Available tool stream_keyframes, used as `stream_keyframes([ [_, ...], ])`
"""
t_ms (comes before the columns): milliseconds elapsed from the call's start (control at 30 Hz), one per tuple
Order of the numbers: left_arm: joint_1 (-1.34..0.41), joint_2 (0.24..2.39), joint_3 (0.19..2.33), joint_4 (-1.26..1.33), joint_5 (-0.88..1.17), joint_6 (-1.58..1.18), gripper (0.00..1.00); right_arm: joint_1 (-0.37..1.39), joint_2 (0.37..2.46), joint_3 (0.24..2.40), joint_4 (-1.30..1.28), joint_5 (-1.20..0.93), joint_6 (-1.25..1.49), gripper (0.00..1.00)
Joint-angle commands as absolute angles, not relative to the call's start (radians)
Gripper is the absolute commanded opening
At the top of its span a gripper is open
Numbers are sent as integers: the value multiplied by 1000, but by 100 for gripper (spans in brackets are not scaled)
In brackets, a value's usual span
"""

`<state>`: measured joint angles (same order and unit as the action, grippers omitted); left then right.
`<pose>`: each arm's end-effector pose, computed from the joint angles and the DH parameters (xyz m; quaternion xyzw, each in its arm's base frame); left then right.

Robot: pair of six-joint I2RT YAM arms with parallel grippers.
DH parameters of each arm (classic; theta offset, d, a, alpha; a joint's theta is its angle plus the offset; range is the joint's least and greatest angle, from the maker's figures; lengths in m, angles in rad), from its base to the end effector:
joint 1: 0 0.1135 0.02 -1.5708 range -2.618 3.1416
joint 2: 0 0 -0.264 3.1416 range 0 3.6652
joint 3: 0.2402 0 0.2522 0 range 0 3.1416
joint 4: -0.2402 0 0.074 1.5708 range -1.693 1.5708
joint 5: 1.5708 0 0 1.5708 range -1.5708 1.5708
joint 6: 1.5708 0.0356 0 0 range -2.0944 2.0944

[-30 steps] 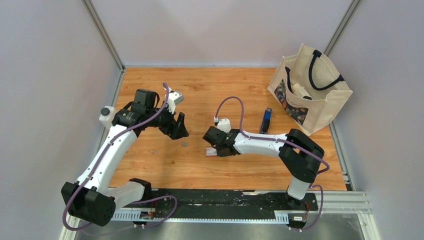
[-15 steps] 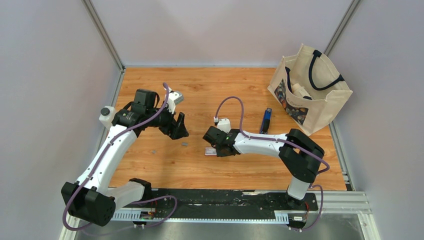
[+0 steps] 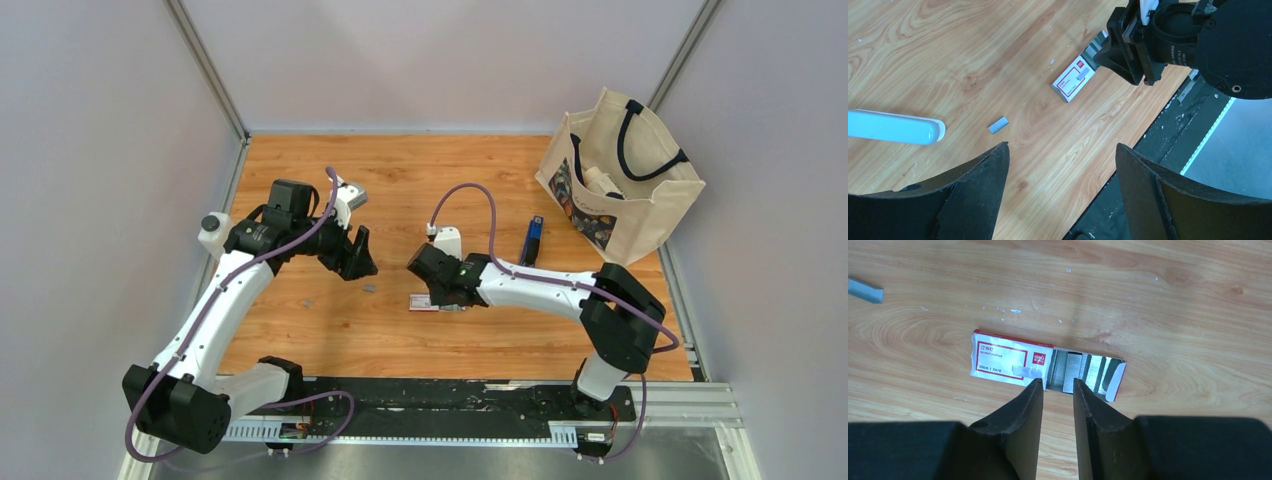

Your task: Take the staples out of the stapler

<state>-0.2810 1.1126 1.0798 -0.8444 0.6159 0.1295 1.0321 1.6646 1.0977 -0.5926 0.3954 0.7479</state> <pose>0.2017 -0.0796 0.3230 0.2835 0.8564 -0.3088 0.3014 0.1792 0.2731 0.1975 -0.0962 0.9559 0.0346 0.2754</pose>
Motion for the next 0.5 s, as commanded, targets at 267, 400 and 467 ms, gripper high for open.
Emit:
stream_keyframes([
  [267, -278, 1114, 1075, -825, 626, 164, 86, 1022, 1663, 1146, -557, 420, 706, 27],
  [400, -330, 1193, 1080, -870, 537, 334, 80, 990, 1600, 1141, -555, 420, 663, 27],
  [467, -380, 1247, 1052, -877, 456, 426, 79, 963, 1540, 1109, -529, 414, 638, 29],
])
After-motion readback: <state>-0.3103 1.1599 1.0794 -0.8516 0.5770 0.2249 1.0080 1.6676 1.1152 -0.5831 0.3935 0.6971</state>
